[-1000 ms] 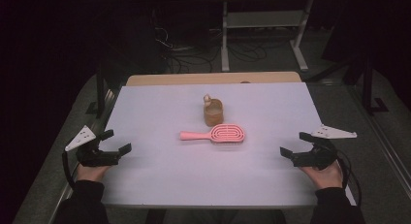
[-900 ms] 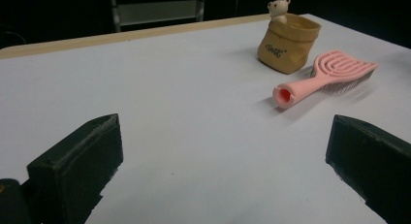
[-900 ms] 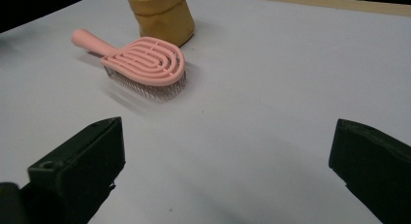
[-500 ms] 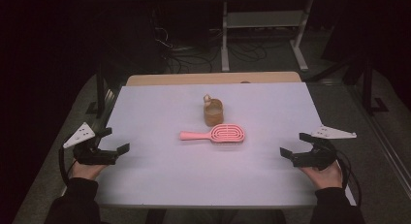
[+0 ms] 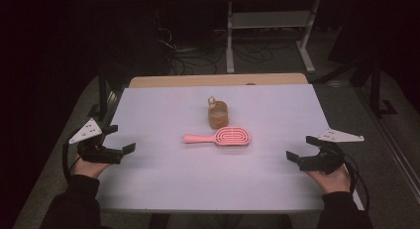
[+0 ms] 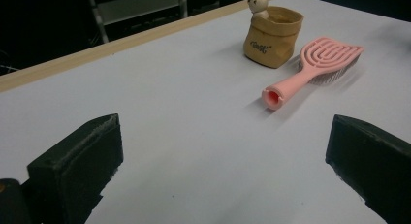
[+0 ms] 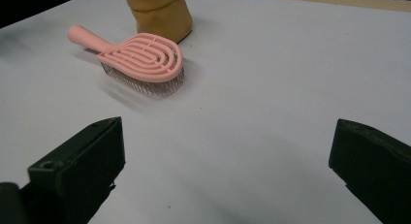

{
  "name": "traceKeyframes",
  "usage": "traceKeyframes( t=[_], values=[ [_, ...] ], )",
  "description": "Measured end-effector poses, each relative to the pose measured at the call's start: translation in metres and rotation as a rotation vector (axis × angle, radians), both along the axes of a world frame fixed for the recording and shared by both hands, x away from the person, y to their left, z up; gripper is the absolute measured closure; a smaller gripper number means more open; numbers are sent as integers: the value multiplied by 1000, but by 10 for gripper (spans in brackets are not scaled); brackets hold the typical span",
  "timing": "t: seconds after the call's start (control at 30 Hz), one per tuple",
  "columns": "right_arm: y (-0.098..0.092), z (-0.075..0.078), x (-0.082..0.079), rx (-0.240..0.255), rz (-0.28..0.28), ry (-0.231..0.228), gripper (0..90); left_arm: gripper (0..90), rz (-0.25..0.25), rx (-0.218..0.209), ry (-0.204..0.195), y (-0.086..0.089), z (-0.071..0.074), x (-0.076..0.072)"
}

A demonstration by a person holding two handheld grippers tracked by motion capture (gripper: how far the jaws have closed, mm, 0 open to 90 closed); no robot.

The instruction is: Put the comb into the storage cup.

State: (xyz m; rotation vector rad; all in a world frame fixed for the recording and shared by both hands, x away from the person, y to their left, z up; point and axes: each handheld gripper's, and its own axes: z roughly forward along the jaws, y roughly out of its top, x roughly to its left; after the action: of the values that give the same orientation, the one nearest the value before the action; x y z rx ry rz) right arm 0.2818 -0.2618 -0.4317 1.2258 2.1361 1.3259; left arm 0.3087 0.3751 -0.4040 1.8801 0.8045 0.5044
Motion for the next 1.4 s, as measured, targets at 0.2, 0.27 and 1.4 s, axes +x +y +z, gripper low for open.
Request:
traceKeyframes(
  t=[0.2,0.27,1.4],
  values=[
    [0,0,0,-1,-1,2,0,0,-22,16,-2,-5,8,7],
    [0,0,0,-1,-1,2,0,0,-31,28,-3,-7,12,9],
    [1,-1,0,0,12,9,0,0,-177,147,23,-55,46,45]
  ],
)
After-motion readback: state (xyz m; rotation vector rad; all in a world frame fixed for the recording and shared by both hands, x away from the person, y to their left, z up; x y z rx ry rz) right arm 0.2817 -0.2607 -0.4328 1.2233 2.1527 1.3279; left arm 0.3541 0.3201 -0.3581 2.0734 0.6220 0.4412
